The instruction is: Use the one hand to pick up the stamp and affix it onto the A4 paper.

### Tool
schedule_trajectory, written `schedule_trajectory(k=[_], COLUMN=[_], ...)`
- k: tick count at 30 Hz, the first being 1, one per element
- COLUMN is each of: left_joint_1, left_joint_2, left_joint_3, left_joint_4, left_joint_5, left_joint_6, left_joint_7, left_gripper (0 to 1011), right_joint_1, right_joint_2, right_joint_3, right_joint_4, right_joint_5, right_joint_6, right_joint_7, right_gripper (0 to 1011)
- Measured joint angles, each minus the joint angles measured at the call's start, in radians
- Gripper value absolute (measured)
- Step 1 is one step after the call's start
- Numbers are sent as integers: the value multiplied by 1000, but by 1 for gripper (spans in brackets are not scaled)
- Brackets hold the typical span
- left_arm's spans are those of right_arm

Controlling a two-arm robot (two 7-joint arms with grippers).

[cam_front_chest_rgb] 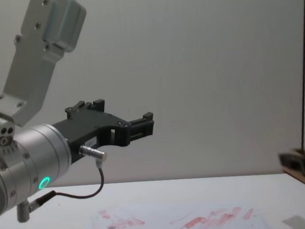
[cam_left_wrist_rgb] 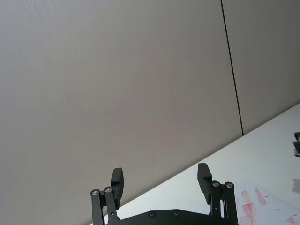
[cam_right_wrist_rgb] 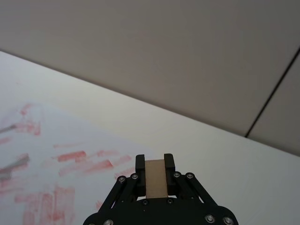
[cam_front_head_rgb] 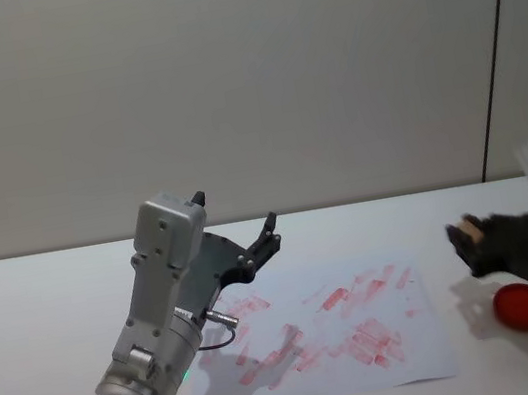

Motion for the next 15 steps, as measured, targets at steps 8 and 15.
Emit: schedule_trajectory(k=[8, 15], left_joint_1=[0, 0], left_joint_2=[0, 0], left_joint_3=[0, 0], left_joint_4=[0, 0], left_joint_5=[0, 0], left_joint_6=[0, 0], left_joint_7=[0, 0], left_gripper=[1003, 1002], right_joint_1=[64, 105], right_joint_2=[-52, -85], right_joint_3=[-25, -50], right_joint_4=[26, 61], right_joint_5=[26, 20], right_joint_6=[-9, 24], right_joint_7=[50, 101], right_gripper=[219, 218])
